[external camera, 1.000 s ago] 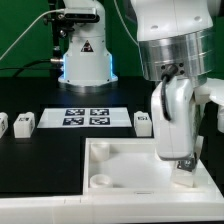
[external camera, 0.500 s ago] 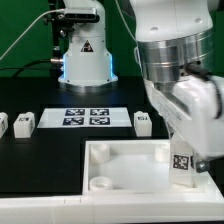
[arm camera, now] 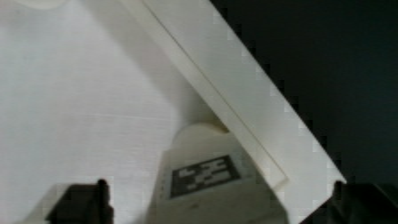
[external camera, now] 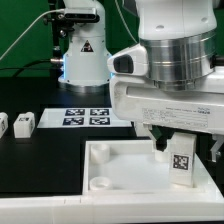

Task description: Assemble one leg

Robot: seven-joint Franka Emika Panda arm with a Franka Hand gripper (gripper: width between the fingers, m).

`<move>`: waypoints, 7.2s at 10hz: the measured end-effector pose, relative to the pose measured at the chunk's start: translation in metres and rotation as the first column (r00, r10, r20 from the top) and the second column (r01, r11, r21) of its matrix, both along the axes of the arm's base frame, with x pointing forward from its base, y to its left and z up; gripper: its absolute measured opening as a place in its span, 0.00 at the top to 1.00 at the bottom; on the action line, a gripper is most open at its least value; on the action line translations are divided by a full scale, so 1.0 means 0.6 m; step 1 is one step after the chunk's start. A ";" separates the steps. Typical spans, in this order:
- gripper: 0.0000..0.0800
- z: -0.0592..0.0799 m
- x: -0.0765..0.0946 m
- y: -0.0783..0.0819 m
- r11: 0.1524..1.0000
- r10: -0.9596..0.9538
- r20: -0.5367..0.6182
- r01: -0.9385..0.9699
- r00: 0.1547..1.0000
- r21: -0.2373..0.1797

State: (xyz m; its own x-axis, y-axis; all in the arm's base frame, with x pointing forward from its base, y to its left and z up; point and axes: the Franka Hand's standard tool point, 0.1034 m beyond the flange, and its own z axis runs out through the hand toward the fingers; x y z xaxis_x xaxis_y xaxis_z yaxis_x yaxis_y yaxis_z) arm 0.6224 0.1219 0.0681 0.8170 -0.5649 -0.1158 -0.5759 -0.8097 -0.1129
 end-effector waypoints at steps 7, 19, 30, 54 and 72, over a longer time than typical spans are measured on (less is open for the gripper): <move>0.64 0.000 0.005 0.001 0.686 -0.726 -0.119 0.726 0.678 -0.047; 0.19 -0.007 0.005 -0.009 0.998 0.066 0.029 -0.066 0.997 -0.001; 0.63 -0.005 0.016 -0.004 0.838 -0.544 0.009 0.544 0.839 -0.053; 0.64 -0.007 0.016 -0.011 0.959 -0.274 0.070 0.278 0.959 -0.060; 0.19 0.057 0.007 0.016 0.560 -0.828 -0.013 0.828 0.560 0.015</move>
Offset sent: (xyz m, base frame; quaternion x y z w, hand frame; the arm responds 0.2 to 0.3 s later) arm 0.0000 0.0000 0.0000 0.0000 0.0000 0.2667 0.9638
